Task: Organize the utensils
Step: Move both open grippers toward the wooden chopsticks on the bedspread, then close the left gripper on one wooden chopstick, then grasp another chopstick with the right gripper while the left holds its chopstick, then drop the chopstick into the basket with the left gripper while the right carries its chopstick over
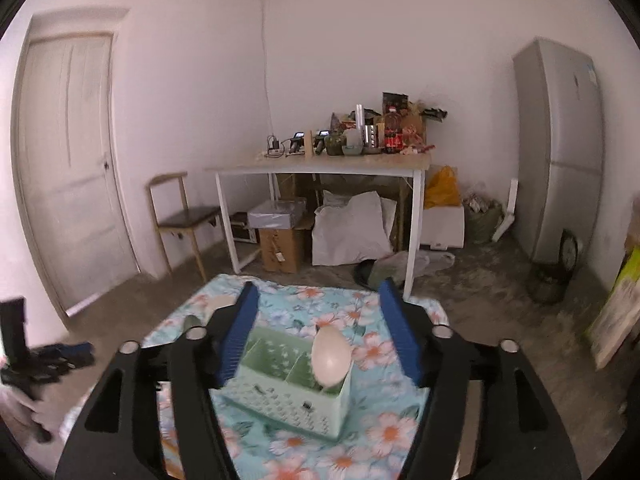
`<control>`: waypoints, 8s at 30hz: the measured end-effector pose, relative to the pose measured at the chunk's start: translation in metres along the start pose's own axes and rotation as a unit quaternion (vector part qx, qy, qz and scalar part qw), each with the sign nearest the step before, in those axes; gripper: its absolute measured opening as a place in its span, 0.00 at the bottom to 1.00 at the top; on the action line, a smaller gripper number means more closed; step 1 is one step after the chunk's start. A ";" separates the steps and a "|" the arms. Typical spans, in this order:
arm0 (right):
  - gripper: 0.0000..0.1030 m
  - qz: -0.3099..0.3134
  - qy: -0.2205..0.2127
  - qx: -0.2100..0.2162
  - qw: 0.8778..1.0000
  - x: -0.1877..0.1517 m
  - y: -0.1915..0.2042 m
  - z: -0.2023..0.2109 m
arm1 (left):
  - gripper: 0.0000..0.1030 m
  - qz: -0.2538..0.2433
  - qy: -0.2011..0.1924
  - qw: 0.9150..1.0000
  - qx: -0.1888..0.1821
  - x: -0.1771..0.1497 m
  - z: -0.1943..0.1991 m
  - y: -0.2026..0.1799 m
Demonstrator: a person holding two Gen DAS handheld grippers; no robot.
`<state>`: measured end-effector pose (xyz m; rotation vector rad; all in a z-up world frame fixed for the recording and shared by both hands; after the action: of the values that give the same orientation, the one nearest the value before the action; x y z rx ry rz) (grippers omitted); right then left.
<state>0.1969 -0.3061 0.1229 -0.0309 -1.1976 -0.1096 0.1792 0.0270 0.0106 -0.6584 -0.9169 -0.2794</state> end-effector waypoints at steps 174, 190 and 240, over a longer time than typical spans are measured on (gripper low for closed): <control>0.07 -0.412 0.235 0.086 0.876 -0.214 -0.009 0.020 | 0.05 0.054 0.054 0.982 -0.174 0.011 -0.010 -0.086; 0.07 -0.319 0.178 0.073 0.928 -0.175 -0.014 0.039 | 0.05 0.185 0.158 0.958 -0.152 -0.027 -0.088 -0.041; 0.07 -0.276 0.091 0.080 0.953 -0.107 -0.043 0.078 | 0.16 -0.027 -0.071 0.993 -0.092 0.150 -0.170 -0.123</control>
<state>0.0816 -0.3346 0.0509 0.4513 -0.9988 -0.4952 0.3169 -0.1683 0.1080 -0.8326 -1.0540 -0.3715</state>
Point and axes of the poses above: each gripper's, at about its wrist camera, not at the fingertips, and z roughly against the way its jaws point, y to its left, x to its top, the point moved 6 cm from there along -z, roughly the way its jaws point, and after that the axes turned 12 degrees about -x, right-handed, at the moved point
